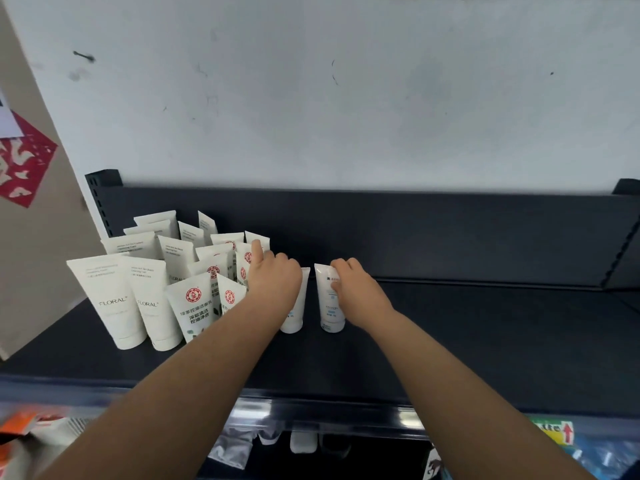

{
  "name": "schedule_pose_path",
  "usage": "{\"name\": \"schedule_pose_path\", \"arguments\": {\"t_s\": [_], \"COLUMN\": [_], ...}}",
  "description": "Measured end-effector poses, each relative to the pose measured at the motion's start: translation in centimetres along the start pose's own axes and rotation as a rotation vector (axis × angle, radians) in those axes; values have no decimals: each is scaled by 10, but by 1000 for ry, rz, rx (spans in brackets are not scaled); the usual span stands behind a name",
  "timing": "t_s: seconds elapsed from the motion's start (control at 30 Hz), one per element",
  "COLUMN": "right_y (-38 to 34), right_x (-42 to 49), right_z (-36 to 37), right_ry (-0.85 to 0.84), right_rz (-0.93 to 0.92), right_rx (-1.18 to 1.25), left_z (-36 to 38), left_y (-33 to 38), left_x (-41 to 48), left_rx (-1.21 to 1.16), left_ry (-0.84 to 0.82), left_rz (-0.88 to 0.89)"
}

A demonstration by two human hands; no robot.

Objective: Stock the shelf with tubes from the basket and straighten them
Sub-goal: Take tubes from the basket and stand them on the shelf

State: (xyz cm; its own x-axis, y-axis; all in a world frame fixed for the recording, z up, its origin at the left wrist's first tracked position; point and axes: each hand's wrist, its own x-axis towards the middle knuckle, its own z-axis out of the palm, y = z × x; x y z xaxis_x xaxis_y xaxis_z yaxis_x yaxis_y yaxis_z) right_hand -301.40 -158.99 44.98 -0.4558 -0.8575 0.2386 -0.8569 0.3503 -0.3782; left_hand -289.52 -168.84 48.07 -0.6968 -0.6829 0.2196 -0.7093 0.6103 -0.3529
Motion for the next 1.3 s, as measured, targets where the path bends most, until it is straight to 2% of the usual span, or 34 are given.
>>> {"name": "schedule_pose_path", "arguments": {"t_s": [0.1,0.27,0.43,0.7,0.83,1.07,1.3], "right_y": [-1,-11,-38,-103,-152,-245,-343], "right_x": [-5,-15,-23,-35,-49,-76,-111], "right_z": [-4,-12,-19,-15,2,43,104], "right_ry": [-38,40,54,74,72,-6,-133], "right_rz": [-9,-57,-125,-349,-465,-547,-629], "right_rx": [-79,-158,-225,-43,-80,-103,-66], "left_z": [-2,-17,-43,-35,-15,29,68], "left_y": [1,-6,-21,-92,-129,-210,-300], "left_x": [-10,-31,-58,-123,-159,-225,-308], "left_rx": [3,5,-142,-238,-253,-361,-356], "left_ry": [72,132,177,102,14,-51,-95], "left_rz": [-3,10,-17,-163,-234,-330,-444]}}
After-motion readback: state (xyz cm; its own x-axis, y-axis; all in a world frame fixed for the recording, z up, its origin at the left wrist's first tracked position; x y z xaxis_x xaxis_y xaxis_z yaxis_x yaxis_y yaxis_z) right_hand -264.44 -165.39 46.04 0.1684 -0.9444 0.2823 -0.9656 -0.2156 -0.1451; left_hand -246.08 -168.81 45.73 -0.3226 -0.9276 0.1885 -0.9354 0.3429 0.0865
